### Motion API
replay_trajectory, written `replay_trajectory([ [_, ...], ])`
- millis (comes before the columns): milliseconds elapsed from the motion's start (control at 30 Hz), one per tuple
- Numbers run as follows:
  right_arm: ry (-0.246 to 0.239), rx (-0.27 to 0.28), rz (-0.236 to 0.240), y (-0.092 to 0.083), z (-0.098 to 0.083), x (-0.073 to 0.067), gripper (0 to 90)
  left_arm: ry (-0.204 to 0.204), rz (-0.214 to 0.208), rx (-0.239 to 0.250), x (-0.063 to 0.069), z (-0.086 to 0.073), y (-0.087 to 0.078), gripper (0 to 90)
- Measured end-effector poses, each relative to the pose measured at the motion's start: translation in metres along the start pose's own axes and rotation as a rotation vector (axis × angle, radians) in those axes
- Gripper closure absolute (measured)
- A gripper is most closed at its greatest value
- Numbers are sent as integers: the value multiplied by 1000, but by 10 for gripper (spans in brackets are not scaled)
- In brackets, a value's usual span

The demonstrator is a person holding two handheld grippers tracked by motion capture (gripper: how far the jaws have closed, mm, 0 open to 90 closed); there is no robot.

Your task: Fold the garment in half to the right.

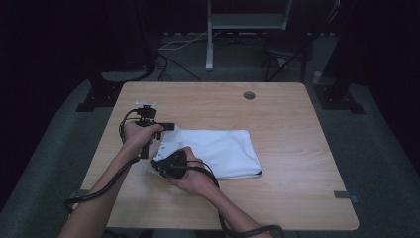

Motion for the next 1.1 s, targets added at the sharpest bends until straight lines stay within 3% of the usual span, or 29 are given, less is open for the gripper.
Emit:
replay_trajectory([
  [267,6,-49,-11,14,-1,-3,497,6,6,-4,-5,-2,-1,827],
  [533,-15,-80,0,21,-2,-7,386,7,10,-4,-6,-4,-1,825],
  [800,-16,-121,-23,34,-5,-6,388,2,11,-1,-7,-4,-2,823],
  [1000,0,-136,-36,40,-7,-2,444,3,9,-3,-8,-5,-2,823],
  [1100,-3,-138,-39,40,-6,-1,514,4,9,-4,-9,-5,-2,821],
])
Point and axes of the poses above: each handheld gripper's, and its own axes: y roughly forward along the jaws, z roughly out of its top, x roughly to its right, the point moved 2 cm from there along y, roughly forward along the jaws, and after that the axes turned 7 degrees about x, right-handed, at the moved point
